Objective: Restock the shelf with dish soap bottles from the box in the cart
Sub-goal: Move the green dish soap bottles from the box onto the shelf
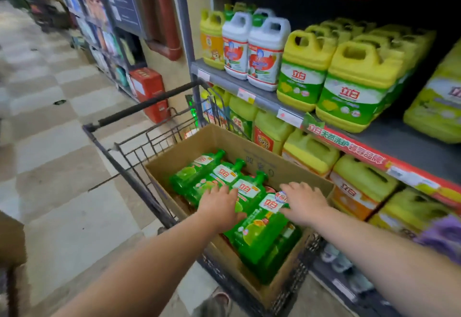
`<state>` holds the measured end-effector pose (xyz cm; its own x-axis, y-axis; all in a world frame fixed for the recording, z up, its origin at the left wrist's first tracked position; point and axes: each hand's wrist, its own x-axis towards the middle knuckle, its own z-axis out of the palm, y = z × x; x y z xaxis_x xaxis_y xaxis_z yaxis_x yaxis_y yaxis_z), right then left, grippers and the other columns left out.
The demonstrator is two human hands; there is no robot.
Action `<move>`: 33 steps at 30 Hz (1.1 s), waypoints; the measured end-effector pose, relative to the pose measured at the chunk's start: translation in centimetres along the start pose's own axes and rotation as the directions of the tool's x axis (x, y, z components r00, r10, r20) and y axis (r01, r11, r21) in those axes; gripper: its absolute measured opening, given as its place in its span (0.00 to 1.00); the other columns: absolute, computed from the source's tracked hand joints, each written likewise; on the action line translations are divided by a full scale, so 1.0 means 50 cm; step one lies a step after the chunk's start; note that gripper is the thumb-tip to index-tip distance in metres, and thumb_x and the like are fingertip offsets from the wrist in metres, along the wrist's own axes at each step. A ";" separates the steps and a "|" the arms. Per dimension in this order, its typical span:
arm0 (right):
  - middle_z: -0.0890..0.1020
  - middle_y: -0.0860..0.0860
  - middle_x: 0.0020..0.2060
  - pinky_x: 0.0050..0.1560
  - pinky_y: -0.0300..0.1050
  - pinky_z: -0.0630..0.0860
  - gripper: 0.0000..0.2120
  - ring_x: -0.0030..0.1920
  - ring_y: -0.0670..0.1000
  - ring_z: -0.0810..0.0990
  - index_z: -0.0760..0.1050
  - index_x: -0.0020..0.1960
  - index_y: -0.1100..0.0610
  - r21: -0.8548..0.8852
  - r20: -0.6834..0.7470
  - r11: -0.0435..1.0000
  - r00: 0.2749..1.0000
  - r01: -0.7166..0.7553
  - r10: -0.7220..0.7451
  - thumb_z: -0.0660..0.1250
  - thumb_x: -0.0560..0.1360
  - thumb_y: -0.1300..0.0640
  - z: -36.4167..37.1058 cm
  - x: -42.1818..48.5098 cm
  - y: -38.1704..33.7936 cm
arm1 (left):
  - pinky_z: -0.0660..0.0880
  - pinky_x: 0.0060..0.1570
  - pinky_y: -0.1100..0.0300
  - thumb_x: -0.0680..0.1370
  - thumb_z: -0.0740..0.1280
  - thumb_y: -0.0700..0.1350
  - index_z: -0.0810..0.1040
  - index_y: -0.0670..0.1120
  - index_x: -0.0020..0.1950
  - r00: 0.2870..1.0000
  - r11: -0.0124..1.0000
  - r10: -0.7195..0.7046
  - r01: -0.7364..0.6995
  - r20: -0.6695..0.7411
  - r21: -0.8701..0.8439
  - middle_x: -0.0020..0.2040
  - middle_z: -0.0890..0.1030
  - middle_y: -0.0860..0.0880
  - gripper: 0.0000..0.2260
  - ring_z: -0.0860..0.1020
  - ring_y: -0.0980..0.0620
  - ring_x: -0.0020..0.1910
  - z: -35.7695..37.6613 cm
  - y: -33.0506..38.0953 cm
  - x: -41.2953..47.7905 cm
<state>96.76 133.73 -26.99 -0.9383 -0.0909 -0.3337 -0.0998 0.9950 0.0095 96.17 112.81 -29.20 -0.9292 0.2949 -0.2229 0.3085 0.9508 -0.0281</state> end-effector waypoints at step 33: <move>0.77 0.52 0.54 0.49 0.44 0.73 0.37 0.50 0.50 0.76 0.63 0.66 0.57 0.810 0.578 -0.341 0.546 -0.478 0.607 0.78 0.64 0.53 0.313 0.237 -0.062 | 0.71 0.62 0.51 0.71 0.64 0.65 0.54 0.49 0.75 0.811 0.867 0.451 -0.300 0.372 -0.397 0.75 0.60 0.47 0.39 0.68 0.45 0.69 0.238 0.001 0.323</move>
<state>91.15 130.25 -45.73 -0.3814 0.5783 -0.7212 0.7503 -0.2620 -0.6069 83.59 116.47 -44.41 -0.5386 0.6327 -0.5563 0.4659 0.7738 0.4290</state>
